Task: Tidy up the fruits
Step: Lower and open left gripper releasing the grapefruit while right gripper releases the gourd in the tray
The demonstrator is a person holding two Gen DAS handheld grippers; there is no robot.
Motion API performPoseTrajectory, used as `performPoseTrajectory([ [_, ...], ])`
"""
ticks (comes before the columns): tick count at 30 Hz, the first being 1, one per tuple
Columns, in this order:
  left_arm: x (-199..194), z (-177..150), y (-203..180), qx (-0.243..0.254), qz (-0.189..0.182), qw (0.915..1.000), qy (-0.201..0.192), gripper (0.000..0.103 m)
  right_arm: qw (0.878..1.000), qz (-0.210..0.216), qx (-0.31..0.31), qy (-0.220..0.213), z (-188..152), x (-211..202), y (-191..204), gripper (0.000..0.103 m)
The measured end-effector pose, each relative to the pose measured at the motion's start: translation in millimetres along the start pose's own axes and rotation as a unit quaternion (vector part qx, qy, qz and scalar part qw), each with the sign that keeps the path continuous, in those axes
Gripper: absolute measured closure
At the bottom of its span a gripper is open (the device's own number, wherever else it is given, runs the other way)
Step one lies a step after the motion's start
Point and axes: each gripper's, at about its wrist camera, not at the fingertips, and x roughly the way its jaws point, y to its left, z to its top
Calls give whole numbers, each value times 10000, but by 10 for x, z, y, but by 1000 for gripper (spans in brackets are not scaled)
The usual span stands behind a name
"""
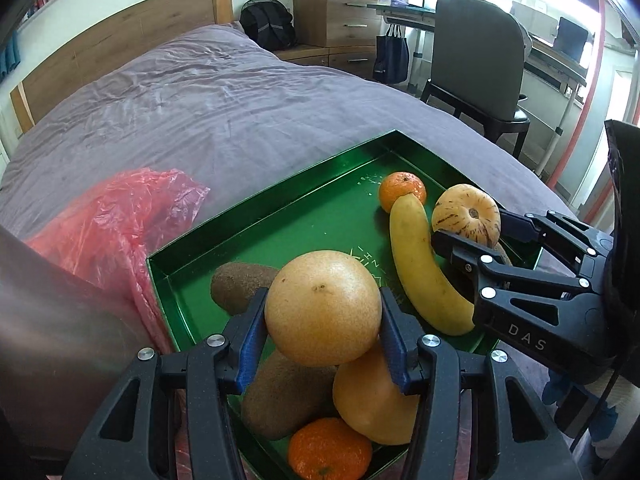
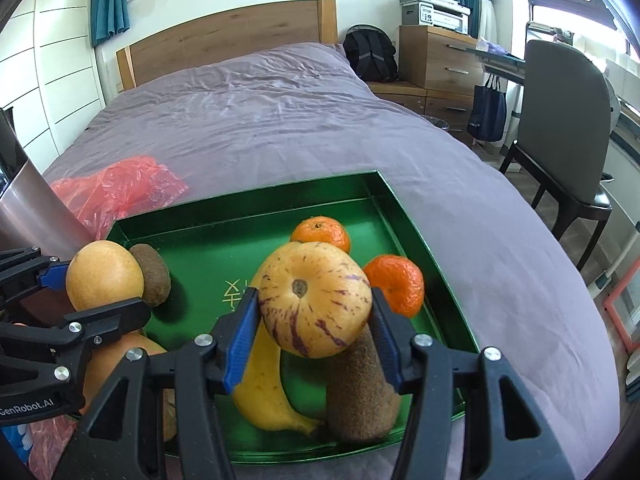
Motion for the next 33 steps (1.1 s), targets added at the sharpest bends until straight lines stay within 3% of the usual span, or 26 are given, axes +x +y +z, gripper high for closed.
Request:
performPoseTrajectory([
  [9, 126, 92, -13, -95, -195, 9997, 104, 56, 10000, 46, 31, 29, -8, 91, -51, 27],
  [10, 126, 92, -8, -107, -219, 9996, 121, 55, 10000, 23, 29, 38, -4, 88, -52, 26],
  [11, 124, 92, 1, -140, -282, 9994, 134, 47, 10000, 6, 43, 48, -3, 86, -57, 25],
  [13, 94, 98, 16, -201, -287, 9993, 97, 45, 9999, -10, 95, 35, -3, 63, -72, 14],
  [19, -37, 98, 30, -252, -296, 9992, 35, 42, 9998, -47, 172, 98, -15, -15, -98, 9],
  [26, -372, -67, 40, -294, -330, 9990, -116, 37, 9997, -14, 222, 52, -71, -286, -56, 7],
  [33, -970, -434, 95, -353, -235, 9983, -393, 34, 9997, 120, 226, -65, -203, -743, 87, 0],
])
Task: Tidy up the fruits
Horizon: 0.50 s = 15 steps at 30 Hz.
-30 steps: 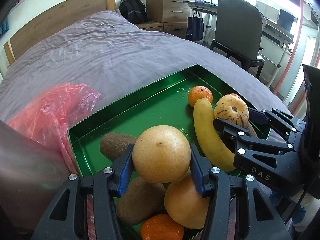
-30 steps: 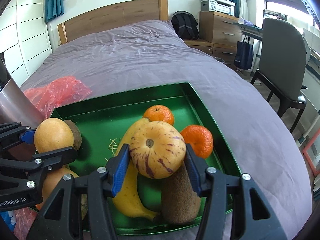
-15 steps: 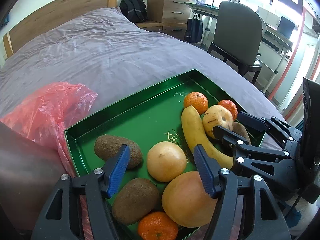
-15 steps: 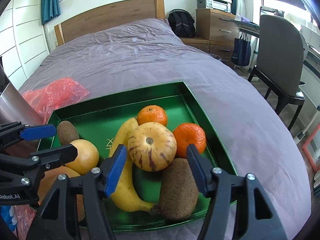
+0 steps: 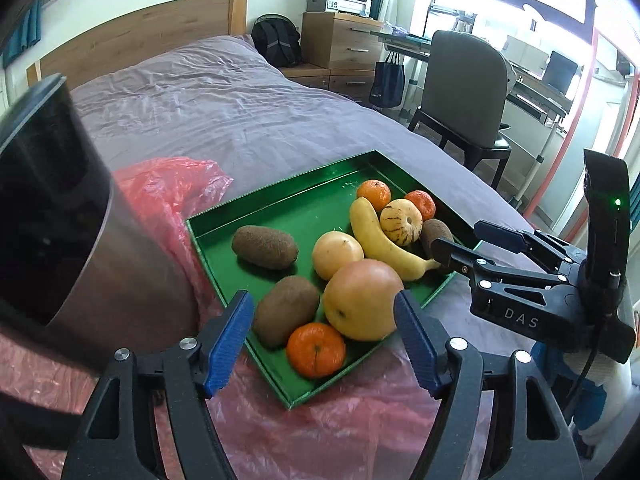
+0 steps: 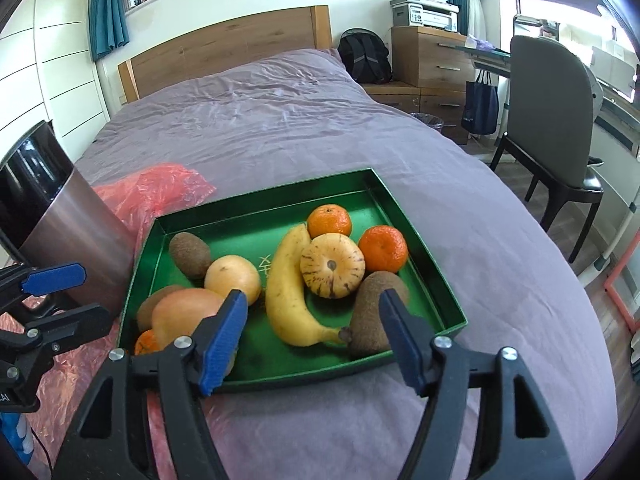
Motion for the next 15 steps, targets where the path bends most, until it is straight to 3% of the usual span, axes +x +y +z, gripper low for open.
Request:
performPoseTrajectory([
  [3, -286, -160, 35, -27, 118, 9999, -118, 25, 9999, 74, -111, -13, -96, -201, 161, 0],
  [15, -1143, -822, 438, -308, 582, 9976, -223, 23, 9975, 481, -503, -152, -446, -918, 1014, 0],
])
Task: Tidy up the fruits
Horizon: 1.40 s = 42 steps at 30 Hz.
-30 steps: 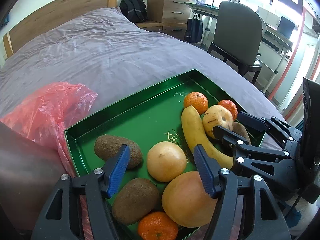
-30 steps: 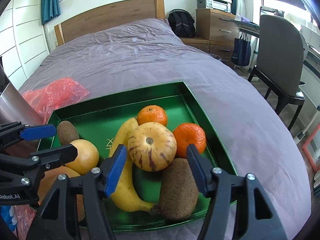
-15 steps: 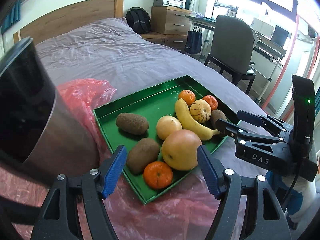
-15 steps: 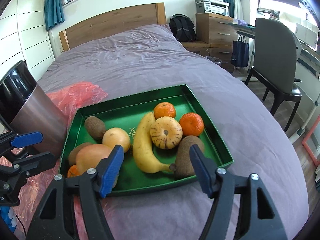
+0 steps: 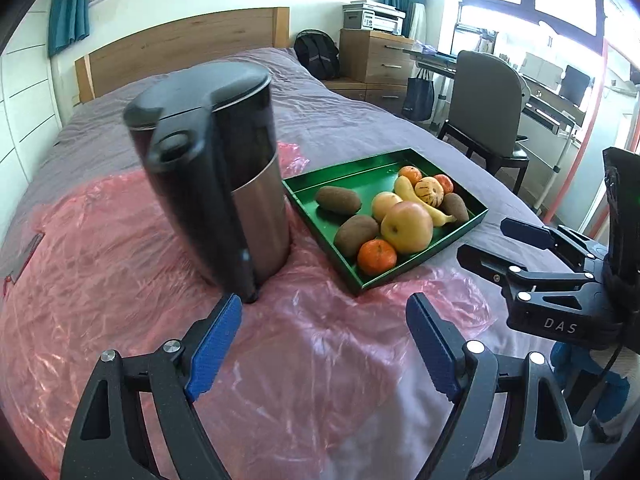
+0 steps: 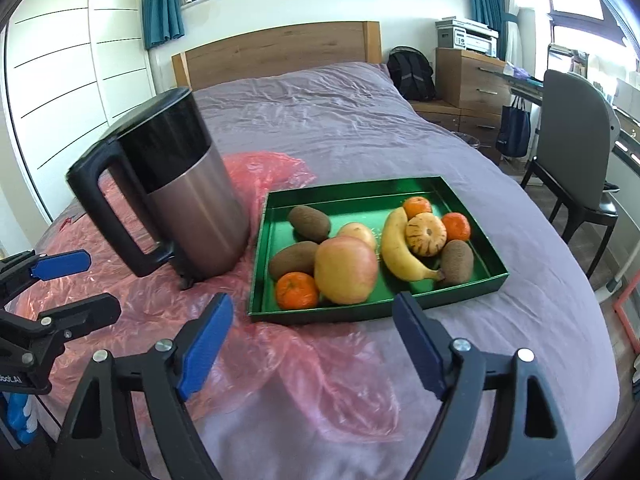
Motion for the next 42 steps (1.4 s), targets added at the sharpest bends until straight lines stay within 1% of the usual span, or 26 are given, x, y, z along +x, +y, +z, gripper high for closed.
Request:
performPoseTrajectory([
  [4, -256, -201, 199, -119, 214, 9997, -68, 22, 9999, 96, -82, -67, -84, -187, 303, 0],
  [6, -385, -320, 299, -179, 339, 9992, -91, 14, 9998, 116, -122, -110, -122, -273, 444, 0],
  [7, -444, -364, 342, -212, 390, 9989, -121, 8, 9998, 129, -129, -129, -143, -309, 507, 0],
  [8, -501, -405, 385, -227, 437, 9987, -157, 6, 9997, 151, -137, -152, -168, -351, 580, 0],
  [13, -780, -665, 620, -423, 597, 9970, -254, 2, 9993, 183, -259, -194, -271, -501, 891, 0],
  [17, -955, -822, 764, -503, 770, 9951, -370, 2, 9986, 85, -402, -319, -351, -646, 1111, 0],
  [19, -1037, -883, 810, -541, 790, 9943, -462, 2, 9983, 17, -436, -381, -373, -714, 1168, 0],
  [24, -1170, -988, 886, -584, 856, 9925, -650, 2, 9975, -172, -418, -547, -399, -867, 1231, 0],
  [27, -1204, -1014, 921, -668, 901, 9911, -718, 2, 9960, -327, -520, -642, -410, -933, 1259, 0],
  [31, -1222, -1031, 909, -725, 1015, 9889, -811, 2, 9943, -406, -631, -755, -417, -991, 1256, 0],
  [33, -1207, -1031, 891, -737, 1076, 9885, -771, 1, 9941, -435, -644, -757, -421, -994, 1237, 0],
  [42, -1188, -1018, 863, -813, 965, 9895, -711, 1, 9953, -403, -643, -595, -454, -902, 1190, 0],
])
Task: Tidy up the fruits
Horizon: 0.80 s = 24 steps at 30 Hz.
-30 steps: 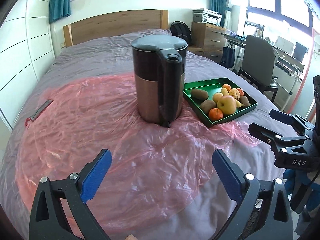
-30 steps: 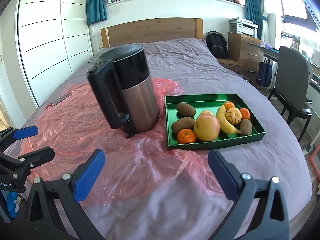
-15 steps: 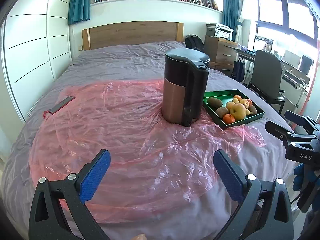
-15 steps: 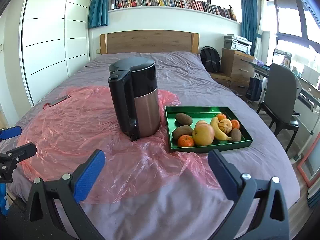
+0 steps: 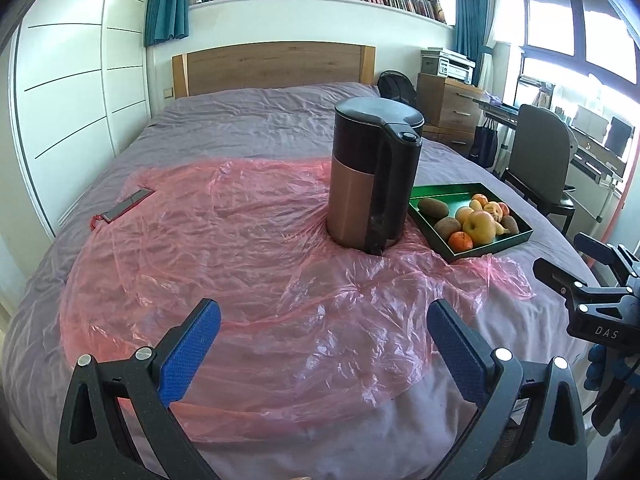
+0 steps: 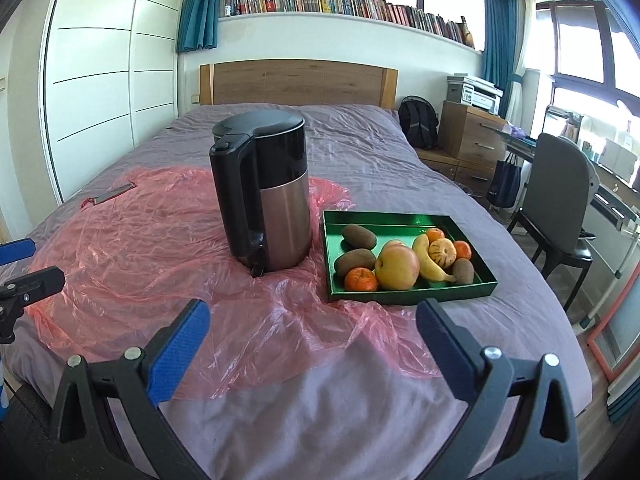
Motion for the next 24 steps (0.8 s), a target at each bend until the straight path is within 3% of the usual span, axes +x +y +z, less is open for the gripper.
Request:
performPoseTrajectory([
  [12, 16, 12, -34, 23, -70, 10000, 55, 1, 9999, -6, 48, 123, -71, 100, -75, 0],
  [24, 40, -2, -109, 97, 195, 9997, 57, 1, 9999, -37, 132, 99, -62, 74, -194, 0],
])
